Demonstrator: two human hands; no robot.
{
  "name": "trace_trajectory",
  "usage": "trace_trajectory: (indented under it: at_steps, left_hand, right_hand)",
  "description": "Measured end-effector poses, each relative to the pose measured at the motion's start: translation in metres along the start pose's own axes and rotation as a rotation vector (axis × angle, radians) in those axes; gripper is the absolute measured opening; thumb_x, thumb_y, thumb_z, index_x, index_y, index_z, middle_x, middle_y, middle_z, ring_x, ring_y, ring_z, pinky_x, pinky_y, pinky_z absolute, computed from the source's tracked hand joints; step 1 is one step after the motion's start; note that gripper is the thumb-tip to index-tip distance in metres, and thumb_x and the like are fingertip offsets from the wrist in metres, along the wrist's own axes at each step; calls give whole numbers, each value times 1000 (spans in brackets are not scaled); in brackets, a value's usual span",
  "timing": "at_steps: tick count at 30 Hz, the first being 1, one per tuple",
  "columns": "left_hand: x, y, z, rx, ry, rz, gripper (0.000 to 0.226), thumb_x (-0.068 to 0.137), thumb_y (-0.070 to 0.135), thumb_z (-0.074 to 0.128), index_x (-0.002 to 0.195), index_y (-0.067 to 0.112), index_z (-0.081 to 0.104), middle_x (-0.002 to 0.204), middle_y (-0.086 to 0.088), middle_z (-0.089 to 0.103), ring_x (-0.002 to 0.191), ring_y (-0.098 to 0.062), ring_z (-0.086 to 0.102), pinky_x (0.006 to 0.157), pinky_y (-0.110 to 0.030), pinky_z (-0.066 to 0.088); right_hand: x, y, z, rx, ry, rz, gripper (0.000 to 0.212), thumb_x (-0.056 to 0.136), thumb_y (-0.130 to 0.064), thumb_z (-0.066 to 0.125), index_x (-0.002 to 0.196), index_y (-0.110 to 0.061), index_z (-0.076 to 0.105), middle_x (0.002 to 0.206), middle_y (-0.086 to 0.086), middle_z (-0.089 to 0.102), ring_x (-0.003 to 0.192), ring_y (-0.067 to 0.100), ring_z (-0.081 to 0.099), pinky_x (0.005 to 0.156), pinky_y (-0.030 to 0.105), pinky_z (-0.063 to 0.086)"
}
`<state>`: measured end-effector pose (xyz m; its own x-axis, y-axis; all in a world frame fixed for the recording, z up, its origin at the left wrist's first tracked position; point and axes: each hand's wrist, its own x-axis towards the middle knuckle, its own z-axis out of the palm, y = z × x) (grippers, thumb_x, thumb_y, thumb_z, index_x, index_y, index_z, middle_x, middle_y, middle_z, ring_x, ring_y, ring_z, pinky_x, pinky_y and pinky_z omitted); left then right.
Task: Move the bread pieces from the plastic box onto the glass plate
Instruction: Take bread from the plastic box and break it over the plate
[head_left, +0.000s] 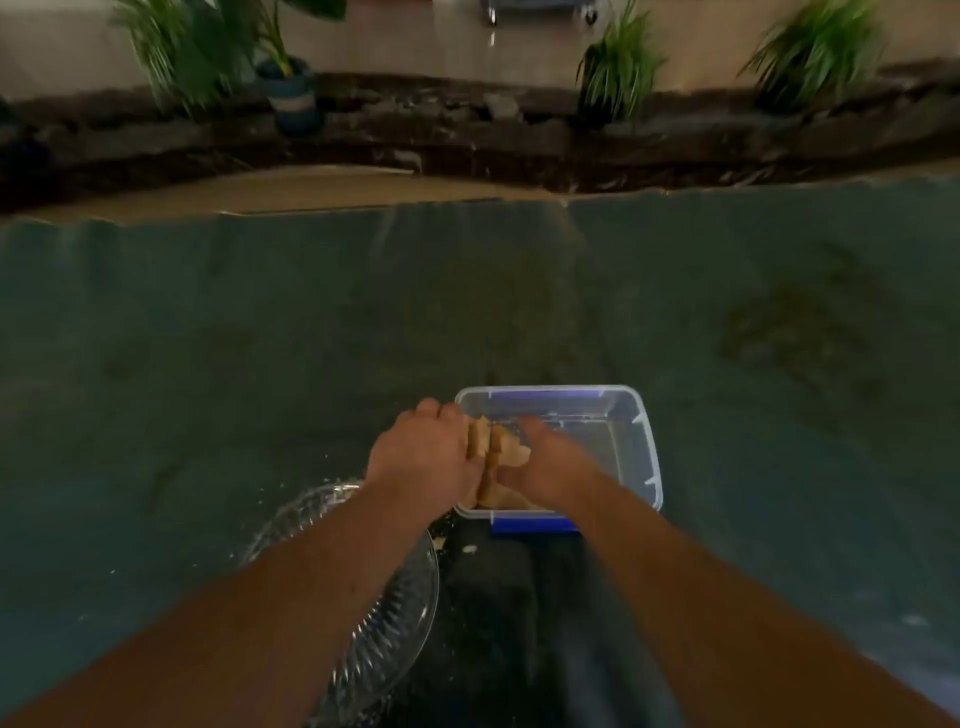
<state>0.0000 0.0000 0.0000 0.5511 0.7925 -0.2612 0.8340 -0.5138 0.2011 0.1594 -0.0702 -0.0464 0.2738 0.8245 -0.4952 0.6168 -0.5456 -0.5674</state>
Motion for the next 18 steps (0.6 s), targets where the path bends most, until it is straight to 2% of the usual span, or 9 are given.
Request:
trace_trajectory:
  at_steps: [2,3,6,8,10,13,15,18]
  left_hand:
    - [14,4,5,46,5,-34,55,89,51,66,133,21,51,116,-6,53,102,-25,55,73,-38,49]
    - [20,6,8,87,-4,-43,57,90,52,66,134,20,50,116,-7,52,102,-25,54,71,-37,47]
    - [31,12,11,152,-46,-38,53,90,50,67,131,19,55,114,-7,50,101,-25,52,72,-38,46]
    - [33,14,11,201,-50,12,45,92,44,66,128,19,57,113,-8,50,98,-24,49,77,-40,49]
    - [35,15,13,253,-42,61,39,93,37,65,126,19,59,114,-9,50,98,-24,47,83,-41,51]
    - [37,16,18,250,6,70,40,91,34,67,126,18,58,118,-10,51,103,-25,47,87,-41,49]
    - [38,15,21,214,26,53,43,91,38,68,128,18,58,121,-10,52,107,-26,48,89,-42,49]
    - [37,14,24,178,69,98,42,90,46,68,124,22,59,120,-8,55,109,-26,47,92,-44,47]
  right_hand:
    - [16,0,0,-66,-69,-79,78,90,-47,71,154,-27,30,143,9,55,125,31,55,105,49,44]
    - [23,1,0,-94,-97,-108,73,92,-49,67,153,-28,32,142,8,56,124,30,56,103,48,45]
    - [37,0,3,-281,-143,-183,40,100,-46,56,135,-25,54,126,8,66,107,25,63,91,42,48]
    - [40,3,6,-340,-109,-200,32,100,-48,54,122,-26,62,114,5,70,97,22,64,88,41,51]
    - [41,10,7,-349,-5,-197,37,93,-60,54,111,-29,64,106,2,70,96,22,63,91,45,51]
    - [36,21,4,-436,101,-202,61,73,-77,47,115,-34,62,118,2,62,116,27,50,99,51,43]
    - [32,27,1,-384,83,-203,62,71,-73,54,120,-35,58,123,-1,60,119,25,48,99,48,41]
    - [24,34,1,-262,10,-185,35,82,-41,73,111,-38,53,107,-7,60,104,19,58,88,38,46]
